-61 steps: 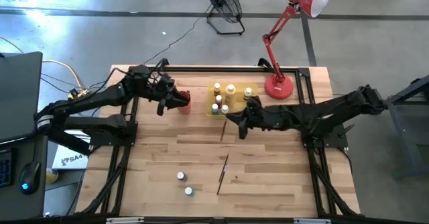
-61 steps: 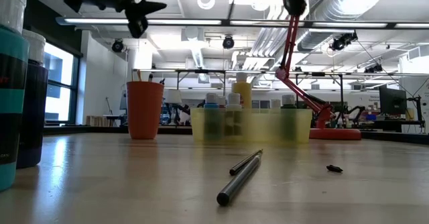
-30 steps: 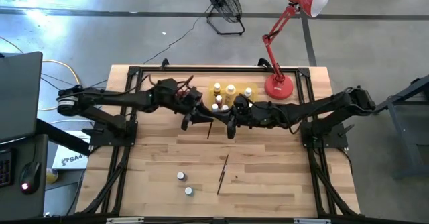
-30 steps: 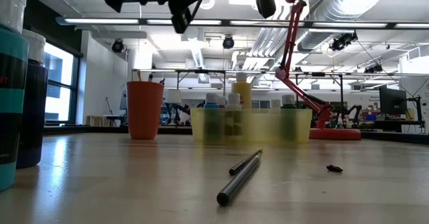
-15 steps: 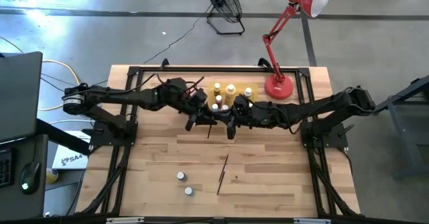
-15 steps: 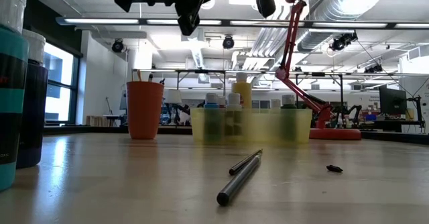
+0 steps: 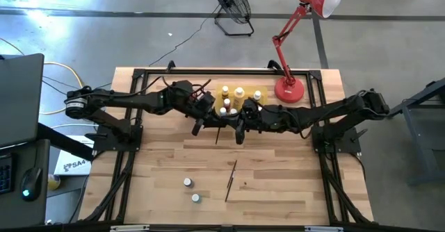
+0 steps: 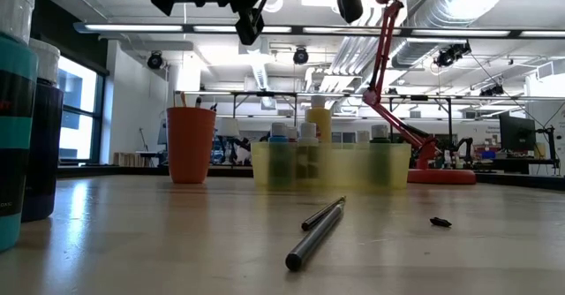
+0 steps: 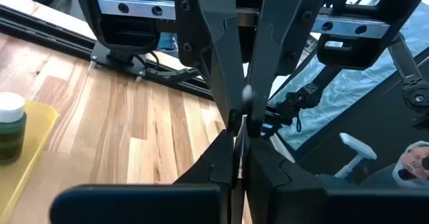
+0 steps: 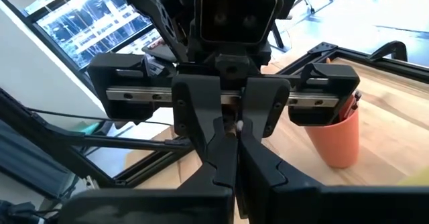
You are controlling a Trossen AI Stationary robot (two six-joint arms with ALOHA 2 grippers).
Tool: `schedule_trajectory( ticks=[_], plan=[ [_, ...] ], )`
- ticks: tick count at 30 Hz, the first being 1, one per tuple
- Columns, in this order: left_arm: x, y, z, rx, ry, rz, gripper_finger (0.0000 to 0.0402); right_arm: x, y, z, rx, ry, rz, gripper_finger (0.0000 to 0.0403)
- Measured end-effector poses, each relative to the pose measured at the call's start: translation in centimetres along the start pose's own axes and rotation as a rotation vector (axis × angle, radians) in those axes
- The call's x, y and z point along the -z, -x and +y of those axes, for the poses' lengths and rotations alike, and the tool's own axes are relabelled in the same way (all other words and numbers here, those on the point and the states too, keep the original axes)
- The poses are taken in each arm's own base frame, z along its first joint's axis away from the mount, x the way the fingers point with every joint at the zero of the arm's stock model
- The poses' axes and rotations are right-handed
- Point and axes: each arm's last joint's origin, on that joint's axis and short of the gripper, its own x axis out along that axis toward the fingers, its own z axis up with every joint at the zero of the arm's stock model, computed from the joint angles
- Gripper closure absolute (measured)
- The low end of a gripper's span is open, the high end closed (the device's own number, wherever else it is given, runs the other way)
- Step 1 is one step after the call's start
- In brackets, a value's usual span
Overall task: Pick & Place Paint Supplies
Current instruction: Put the silver paintbrush into the orange cup
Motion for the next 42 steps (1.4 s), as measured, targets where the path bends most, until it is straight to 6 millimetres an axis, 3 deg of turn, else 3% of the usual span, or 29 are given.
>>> schedule_trajectory(
  ticks=[6, 16, 24, 31, 37, 42],
  plan=[
    [0.0, 0.0, 0.0, 0.004, -0.020, 0.004, 0.0391, -0.2, 0.1, 0.1, -0.032, -0.018, 0.017, 0.0381],
    [-0.6, 0.9, -0.6, -0.040, -0.108, -0.038, 0.0392, -2.2, 2.4, 0.7, -0.135, -0.039, 0.013, 0.0296],
    [-1.7, 5.3, -1.0, -0.268, -0.181, -0.020, 0.0392, -3.5, 5.9, 1.9, -0.243, -0.038, 0.055, 0.0295],
    [-2.1, 9.8, -1.4, -0.454, -0.225, -0.096, 0.0392, -2.9, 6.7, 2.2, -0.194, -0.020, 0.089, 0.0308],
    [0.0, 13.3, -0.9, -0.676, -0.212, -0.185, 0.0392, -2.0, 6.9, 2.3, -0.124, -0.021, 0.116, 0.0312],
    [3.1, 14.4, 0.0, -0.828, -0.207, -0.239, 0.0392, -1.9, 7.0, 2.4, -0.096, -0.016, 0.100, 0.0312]
  ],
)
